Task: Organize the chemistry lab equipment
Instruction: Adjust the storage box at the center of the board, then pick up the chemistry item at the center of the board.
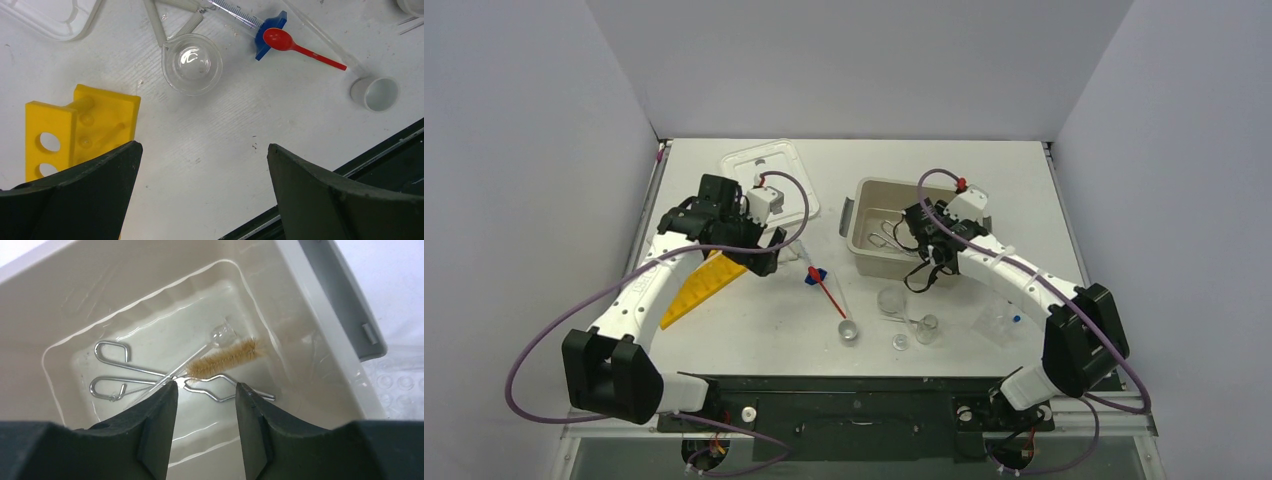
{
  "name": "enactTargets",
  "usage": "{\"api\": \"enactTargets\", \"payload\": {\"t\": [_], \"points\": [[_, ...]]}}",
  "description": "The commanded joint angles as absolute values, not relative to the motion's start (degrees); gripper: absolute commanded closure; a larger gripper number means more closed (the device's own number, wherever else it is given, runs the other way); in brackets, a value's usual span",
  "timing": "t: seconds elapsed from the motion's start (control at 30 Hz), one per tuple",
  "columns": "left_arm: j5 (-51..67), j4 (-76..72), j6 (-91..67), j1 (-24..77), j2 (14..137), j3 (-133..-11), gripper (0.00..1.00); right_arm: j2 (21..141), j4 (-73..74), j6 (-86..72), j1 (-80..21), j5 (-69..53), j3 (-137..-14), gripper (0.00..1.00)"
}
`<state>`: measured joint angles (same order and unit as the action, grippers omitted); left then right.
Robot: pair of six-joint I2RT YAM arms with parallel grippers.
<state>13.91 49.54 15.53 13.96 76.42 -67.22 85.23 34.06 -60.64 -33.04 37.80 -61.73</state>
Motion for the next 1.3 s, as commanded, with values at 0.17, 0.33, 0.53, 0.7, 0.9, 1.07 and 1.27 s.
{"api": "enactTargets", "payload": {"t": [0.17,0.33,0.53,0.7,0.9,1.07,1.27], "points": [[14.7,47.1,14.9,14.8,76.0,-67.3,0.03,82.6,33.1,-46.0,-35.6,40.4,-72.6,0.56],[15.4,48.4,14.9,14.7,75.3,-68.1,0.03,80.1,32.7,-39.0,-42.3,36.8,-73.5,0.56],[15.1,48.6,15.1,14.6,75.4,-68.8,0.03,77.1,33.4,-34.2,-53.1,30.0,-65.5,0.56],[15.3,48.3,14.7,14.6,75.5,-68.5,0.03,75.6,33.5,-33.1,-55.7,24.4,-59.4,0.55],[15.1,48.4,14.3,14.6,75.0,-68.5,0.03,77.5,32.4,-33.3,-56.3,18.9,-53.9,0.50],[14.4,48.6,14.6,14.6,74.4,-68.1,0.03,76.7,32.3,-33.5,-59.3,20.5,-52.2,0.50],[13.9,48.2,14.9,14.6,74.2,-67.7,0.04,75.8,33.3,-36.1,-62.2,21.4,-50.3,0.54]]}}
